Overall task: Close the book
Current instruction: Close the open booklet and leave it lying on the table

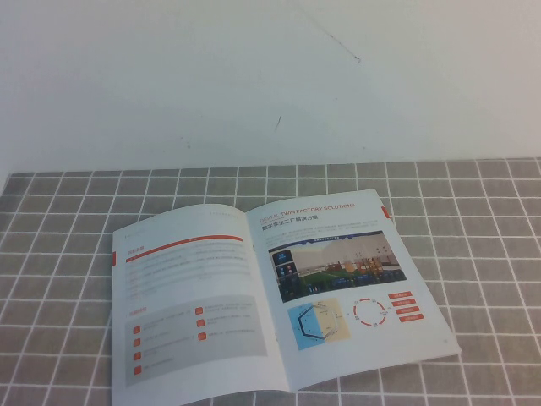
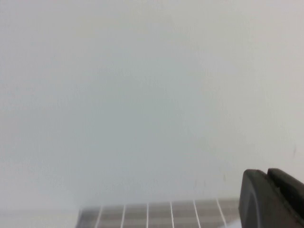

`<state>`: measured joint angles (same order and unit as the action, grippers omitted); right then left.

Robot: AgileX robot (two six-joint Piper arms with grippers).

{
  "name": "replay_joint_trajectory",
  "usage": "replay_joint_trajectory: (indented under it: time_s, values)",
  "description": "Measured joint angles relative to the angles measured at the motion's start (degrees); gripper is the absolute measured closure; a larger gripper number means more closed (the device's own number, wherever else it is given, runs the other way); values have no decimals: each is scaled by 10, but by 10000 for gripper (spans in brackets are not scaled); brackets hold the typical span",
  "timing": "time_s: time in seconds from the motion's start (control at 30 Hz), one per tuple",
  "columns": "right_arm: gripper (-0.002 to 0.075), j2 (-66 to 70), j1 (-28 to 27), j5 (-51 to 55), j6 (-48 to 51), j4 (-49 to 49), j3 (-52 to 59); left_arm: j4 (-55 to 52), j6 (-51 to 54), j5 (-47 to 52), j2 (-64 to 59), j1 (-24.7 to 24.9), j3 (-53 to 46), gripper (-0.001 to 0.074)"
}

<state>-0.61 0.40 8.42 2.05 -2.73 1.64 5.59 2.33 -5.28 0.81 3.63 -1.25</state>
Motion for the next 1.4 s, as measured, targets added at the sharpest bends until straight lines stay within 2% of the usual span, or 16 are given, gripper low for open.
replay_joint_trajectory:
  time_s: [0.27, 0.37, 0.47, 0.7, 0.77, 0.9, 1.1, 1.4]
  values:
    - [729, 0, 0, -221, 46, -5, 0, 0, 0, -230, 0, 0, 0, 738]
    - [729, 0, 0, -294, -13, 15, 0, 0, 1, -282, 0, 0, 0, 738]
    - [729, -1, 0, -342, -47, 52, 0, 0, 1, -307, 0, 0, 0, 738]
    - [729, -1, 0, -367, 12, 140, 0, 45, 1, -323, 0, 0, 0, 738]
    - [729, -1, 0, -355, 17, 144, 0, 51, 2, -323, 0, 0, 0, 738]
    - [729, -1, 0, -259, 53, 147, -33, 54, 6, -295, 0, 0, 0, 738]
    - [729, 12, 0, -118, 129, 145, -137, 38, 11, -109, 0, -1, 78, 738]
    - [729, 214, 0, 120, 132, 162, -323, 20, 18, 37, -84, -1, 199, 738]
